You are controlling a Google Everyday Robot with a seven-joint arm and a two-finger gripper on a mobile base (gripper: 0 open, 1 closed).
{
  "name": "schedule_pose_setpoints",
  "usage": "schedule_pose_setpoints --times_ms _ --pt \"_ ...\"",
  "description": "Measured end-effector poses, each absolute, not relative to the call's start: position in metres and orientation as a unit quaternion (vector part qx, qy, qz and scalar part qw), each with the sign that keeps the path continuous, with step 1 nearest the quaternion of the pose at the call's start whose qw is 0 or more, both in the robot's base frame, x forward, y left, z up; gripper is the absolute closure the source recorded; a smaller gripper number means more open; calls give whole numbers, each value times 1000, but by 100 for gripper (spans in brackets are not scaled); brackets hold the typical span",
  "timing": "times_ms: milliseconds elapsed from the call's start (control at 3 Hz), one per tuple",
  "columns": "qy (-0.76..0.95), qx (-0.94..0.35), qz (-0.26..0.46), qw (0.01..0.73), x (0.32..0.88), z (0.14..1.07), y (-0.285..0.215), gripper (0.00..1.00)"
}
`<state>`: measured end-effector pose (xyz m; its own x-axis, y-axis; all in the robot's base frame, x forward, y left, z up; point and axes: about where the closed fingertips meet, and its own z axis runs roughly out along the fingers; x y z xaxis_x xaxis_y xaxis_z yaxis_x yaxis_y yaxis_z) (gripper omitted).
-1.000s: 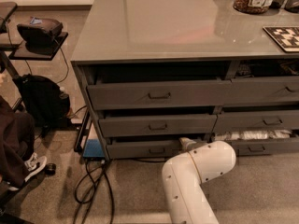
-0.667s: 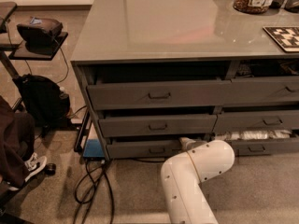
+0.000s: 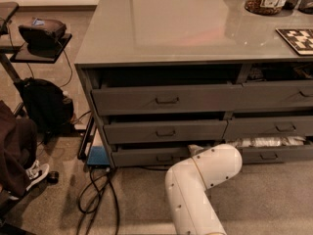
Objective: Open bottom drawer
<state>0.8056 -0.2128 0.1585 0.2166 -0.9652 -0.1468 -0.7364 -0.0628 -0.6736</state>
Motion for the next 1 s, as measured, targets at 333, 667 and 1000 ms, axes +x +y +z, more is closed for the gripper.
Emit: schedule_pose_setpoints --times_ms 333,667,1000 --pt "595 -716 -167 326 802 157 -208 100" --pt "598 -713 -156 331 798 158 -208 100" --pt "598 -713 -156 331 798 158 -208 100"
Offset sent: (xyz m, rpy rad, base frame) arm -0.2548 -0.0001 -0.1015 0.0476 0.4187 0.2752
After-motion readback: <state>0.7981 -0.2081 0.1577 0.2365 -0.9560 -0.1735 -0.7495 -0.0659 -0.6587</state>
